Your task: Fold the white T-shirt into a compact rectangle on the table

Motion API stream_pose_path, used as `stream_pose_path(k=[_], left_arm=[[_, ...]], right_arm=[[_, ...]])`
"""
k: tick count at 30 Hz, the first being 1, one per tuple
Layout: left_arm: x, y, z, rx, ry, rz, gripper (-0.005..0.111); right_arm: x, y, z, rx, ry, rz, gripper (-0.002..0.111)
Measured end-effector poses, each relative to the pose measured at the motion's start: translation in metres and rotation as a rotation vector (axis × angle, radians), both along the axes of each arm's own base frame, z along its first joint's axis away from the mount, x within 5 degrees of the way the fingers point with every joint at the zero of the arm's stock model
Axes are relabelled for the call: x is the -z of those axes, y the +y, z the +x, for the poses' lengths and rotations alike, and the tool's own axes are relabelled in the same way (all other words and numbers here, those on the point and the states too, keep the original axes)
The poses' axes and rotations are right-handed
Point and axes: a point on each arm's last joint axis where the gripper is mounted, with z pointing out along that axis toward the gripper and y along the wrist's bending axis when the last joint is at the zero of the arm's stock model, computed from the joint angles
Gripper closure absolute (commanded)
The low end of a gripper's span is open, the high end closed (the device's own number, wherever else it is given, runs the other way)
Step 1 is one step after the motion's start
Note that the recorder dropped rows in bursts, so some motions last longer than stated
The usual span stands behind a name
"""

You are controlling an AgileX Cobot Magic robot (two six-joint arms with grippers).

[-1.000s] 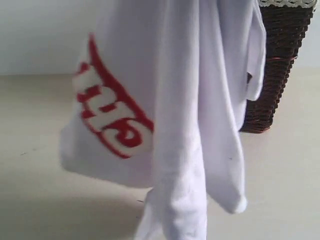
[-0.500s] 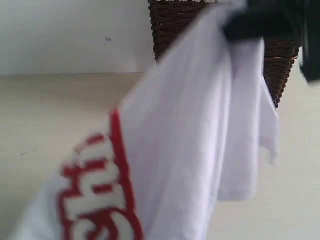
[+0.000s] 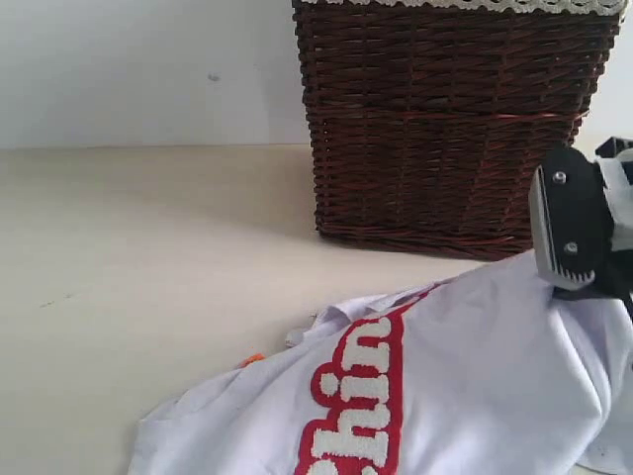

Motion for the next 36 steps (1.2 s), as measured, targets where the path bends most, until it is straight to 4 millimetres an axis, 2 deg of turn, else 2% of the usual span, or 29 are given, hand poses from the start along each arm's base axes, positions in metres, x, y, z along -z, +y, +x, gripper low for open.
stream_pose_path(k=[2,5,12,14,19,23,27,30,33,36], left_arm=[[0.0,0.0,0.0,0.0,0.0,0.0,0.107],[0.0,0.0,0.0,0.0,0.0,0.0,0.107],[0.0,0.0,0.0,0.0,0.0,0.0,0.107],[0.0,0.0,0.0,0.0,0.0,0.0,0.107],[0.0,0.0,0.0,0.0,0.0,0.0,0.107],[0.0,0.0,0.0,0.0,0.0,0.0,0.107],[0.0,0.0,0.0,0.0,0.0,0.0,0.107],[0.0,0.0,0.0,0.0,0.0,0.0,0.107],[0.0,0.0,0.0,0.0,0.0,0.0,0.107],[0.0,0.0,0.0,0.0,0.0,0.0,0.107]], right_arm=[[-0.004,0.001,0.007,0.05,-0.086,0.046,0.056],[-0.008,0.002,0.014,0.133,-0.155,0.112,0.049],[-0.008,-0.001,0.015,0.27,-0.138,0.148,0.048],[-0.005,-0.005,0.013,0.305,-0.109,0.11,0.048],[0.003,-0.025,-0.001,0.37,0.024,-0.126,0.048],[-0.01,-0.036,-0.004,0.384,-0.077,-0.213,0.047],[-0.038,-0.038,-0.005,0.392,-0.321,-0.14,0.045],[-0.049,-0.038,-0.006,0.463,-0.389,-0.05,0.047],[-0.047,-0.033,-0.009,0.549,-0.328,0.081,0.054],[-0.038,-0.022,-0.02,0.464,-0.146,0.128,0.056]])
